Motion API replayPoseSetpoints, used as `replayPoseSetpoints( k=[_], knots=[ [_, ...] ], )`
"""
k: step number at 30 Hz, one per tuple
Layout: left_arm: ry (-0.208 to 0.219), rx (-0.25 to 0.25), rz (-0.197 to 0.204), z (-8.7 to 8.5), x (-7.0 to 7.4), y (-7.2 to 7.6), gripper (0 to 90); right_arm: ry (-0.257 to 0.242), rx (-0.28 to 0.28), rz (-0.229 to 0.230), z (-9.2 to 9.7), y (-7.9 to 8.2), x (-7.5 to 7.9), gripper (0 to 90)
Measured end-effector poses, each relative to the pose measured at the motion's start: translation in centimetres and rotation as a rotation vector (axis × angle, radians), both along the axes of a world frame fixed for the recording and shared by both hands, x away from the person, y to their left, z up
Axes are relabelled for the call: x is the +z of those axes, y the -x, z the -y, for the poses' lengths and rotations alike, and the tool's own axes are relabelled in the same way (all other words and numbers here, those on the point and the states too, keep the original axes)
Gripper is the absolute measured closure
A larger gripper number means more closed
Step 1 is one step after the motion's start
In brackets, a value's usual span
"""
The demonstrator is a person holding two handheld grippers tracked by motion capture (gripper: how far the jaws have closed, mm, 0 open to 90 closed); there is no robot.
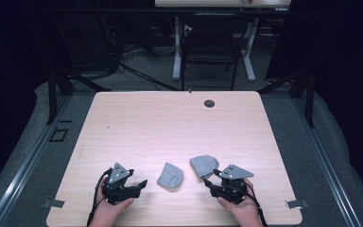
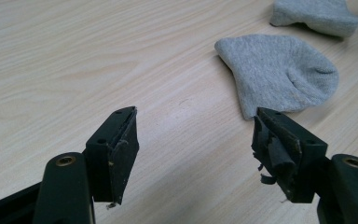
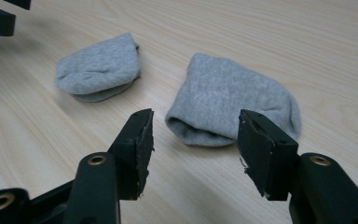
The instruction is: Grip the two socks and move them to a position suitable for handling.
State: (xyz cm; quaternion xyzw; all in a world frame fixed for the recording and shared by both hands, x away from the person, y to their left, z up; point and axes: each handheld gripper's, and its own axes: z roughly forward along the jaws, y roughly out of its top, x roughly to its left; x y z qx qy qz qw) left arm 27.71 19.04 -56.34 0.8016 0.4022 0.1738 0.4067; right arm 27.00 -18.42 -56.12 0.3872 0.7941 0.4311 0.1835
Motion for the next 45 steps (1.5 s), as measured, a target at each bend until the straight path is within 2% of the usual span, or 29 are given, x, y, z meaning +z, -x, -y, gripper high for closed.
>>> replayPoseSetpoints(
  k=[2, 3, 6, 9, 13, 15, 20, 24, 25, 27, 31, 37, 39, 40, 41, 42, 45],
  knots=[
    [-0.015, -0.003, 0.009, 0.2, 0.0, 0.1, 31.6, -0.001, 0.01, 0.001, -0.1, 0.0, 0.0, 44.3],
    [-0.012, -0.006, 0.012, 0.3, 0.0, 0.1, 32.4, 0.003, 0.031, 0.012, -0.2, 0.0, 0.0, 43.2],
    [-0.002, -0.012, 0.008, 0.4, -0.1, 0.2, 32.4, 0.019, 0.036, 0.023, -0.3, 0.0, 0.0, 43.0],
    [-0.006, -0.015, -0.002, 0.5, -0.1, 0.2, 37.7, 0.025, 0.022, 0.014, -0.3, -0.1, 0.0, 43.1],
    [-0.005, -0.019, -0.011, 0.4, -0.1, 0.2, 39.1, 0.027, 0.013, -0.004, -0.2, -0.1, 0.0, 45.7],
    [0.002, -0.025, -0.016, 0.5, -0.1, 0.3, 43.2, 0.032, -0.004, -0.002, -0.2, 0.0, 0.2, 47.7],
    [-0.001, -0.034, -0.006, 0.7, -0.1, 0.4, 46.2, 0.025, -0.012, -0.013, -0.1, 0.0, 0.2, 51.1],
    [-0.013, -0.03, 0.005, 0.9, 0.0, 0.2, 57.2, 0.028, -0.019, -0.024, 0.0, 0.0, 0.3, 61.5],
    [-0.013, -0.03, 0.005, 0.9, 0.0, 0.2, 58.0, 0.028, -0.019, -0.024, 0.0, 0.0, 0.3, 61.5],
    [0.005, -0.025, -0.003, 1.3, -0.2, 0.0, 58.2, 0.026, -0.017, -0.033, 0.2, 0.0, 0.4, 64.8],
    [0.004, -0.026, 0.006, 1.8, -0.1, -0.2, 59.6, 0.029, -0.024, -0.029, 0.2, 0.0, 0.3, 66.7],
    [-0.02, -0.055, -0.012, 3.0, -0.5, -0.4, 58.2, 0.034, -0.026, -0.031, 0.1, 0.0, 0.3, 66.1],
    [-0.015, -0.064, -0.02, 3.3, -0.5, -0.6, 60.8, 0.044, -0.031, -0.025, 0.1, 0.1, 0.4, 67.8],
    [-0.015, -0.064, -0.01, 3.4, -0.4, -0.6, 65.3, 0.051, -0.038, -0.01, 0.1, 0.2, 0.4, 69.5],
    [-0.015, -0.061, -0.006, 3.5, -0.3, -0.7, 65.3, 0.051, -0.038, -0.01, 0.1, 0.2, 0.4, 69.5],
    [-0.018, -0.057, -0.004, 3.5, -0.2, -0.8, 69.6, 0.053, -0.042, -0.006, 0.1, 0.2, 0.4, 69.9],
    [-0.02, -0.051, -0.001, 3.7, -0.1, -1.3, 74.4, 0.05, -0.041, -0.012, 0.2, 0.1, 0.4, 70.1]
  ],
)
